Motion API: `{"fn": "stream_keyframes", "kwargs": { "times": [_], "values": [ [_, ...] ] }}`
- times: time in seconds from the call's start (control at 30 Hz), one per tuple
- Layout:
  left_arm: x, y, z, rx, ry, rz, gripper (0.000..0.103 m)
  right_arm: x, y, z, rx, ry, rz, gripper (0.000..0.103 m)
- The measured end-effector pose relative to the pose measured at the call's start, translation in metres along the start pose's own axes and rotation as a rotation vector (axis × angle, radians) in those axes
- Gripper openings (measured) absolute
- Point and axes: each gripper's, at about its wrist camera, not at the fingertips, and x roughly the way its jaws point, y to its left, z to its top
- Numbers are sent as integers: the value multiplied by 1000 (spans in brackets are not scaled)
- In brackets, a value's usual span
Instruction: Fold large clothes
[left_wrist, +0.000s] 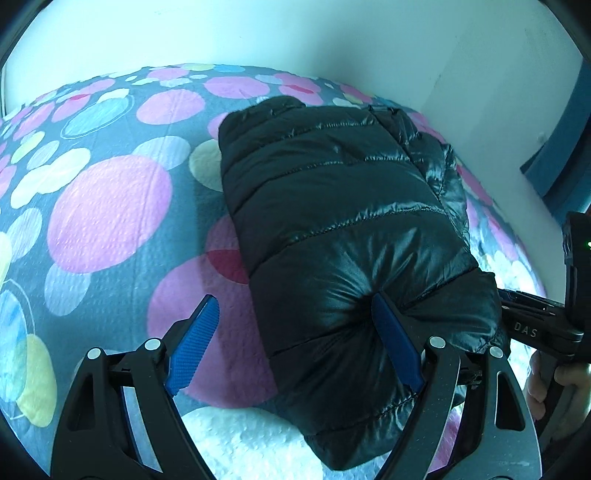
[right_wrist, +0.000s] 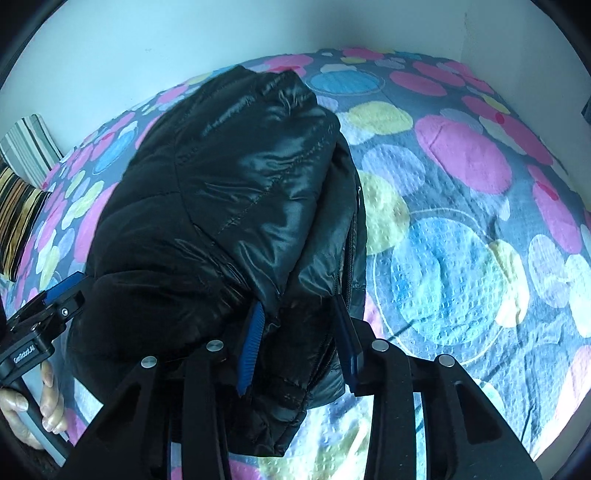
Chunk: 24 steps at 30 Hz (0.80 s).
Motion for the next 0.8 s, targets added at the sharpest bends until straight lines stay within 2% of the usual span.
{"fn": "stream_keyframes", "kwargs": {
  "times": [0.23,0.43,0.8],
  "values": [
    [13,-5,0,28,27,30,84,16,-12,-2,43,25,38,36],
    [16,-11,-4,53,17,71,85,20,-15,-2,58,9,52,36],
    [13,-16,-5,48,19,87,84,19,-16,-4,69,-23,71,36]
  ]
}}
